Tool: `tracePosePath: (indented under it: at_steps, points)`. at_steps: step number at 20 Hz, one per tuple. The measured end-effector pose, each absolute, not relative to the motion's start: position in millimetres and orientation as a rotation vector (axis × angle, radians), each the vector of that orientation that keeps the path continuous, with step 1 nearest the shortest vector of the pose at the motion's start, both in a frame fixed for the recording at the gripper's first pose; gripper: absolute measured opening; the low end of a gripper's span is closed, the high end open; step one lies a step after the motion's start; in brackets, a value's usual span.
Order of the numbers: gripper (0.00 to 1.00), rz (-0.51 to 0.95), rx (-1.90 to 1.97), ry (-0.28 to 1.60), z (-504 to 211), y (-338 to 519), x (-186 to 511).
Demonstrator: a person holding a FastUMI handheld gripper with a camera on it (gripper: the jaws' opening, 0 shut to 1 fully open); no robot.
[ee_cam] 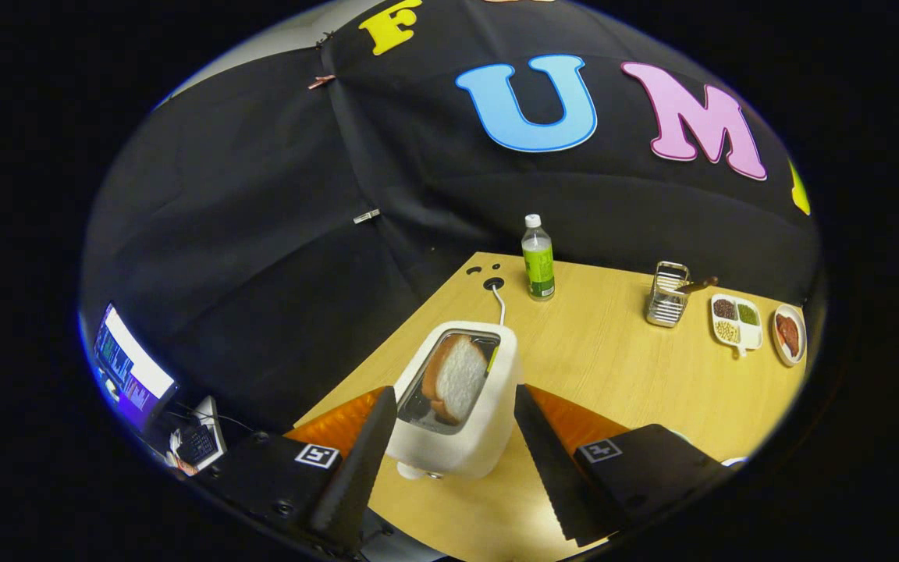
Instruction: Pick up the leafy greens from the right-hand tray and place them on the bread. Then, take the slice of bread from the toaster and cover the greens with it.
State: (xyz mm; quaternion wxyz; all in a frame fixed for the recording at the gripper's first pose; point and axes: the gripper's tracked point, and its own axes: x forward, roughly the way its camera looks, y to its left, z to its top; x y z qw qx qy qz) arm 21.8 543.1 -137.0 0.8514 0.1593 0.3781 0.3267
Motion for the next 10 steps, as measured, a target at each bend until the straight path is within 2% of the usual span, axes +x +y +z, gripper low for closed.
tracePosePath:
  at_steps: [8, 10]
  points:
    - [0.93, 0.619, 0.322, 0.887, -185.7, 597.9, 42.8]
    - [0.87, 0.598, 0.302, 0.903, -197.5, 601.8, 45.7]
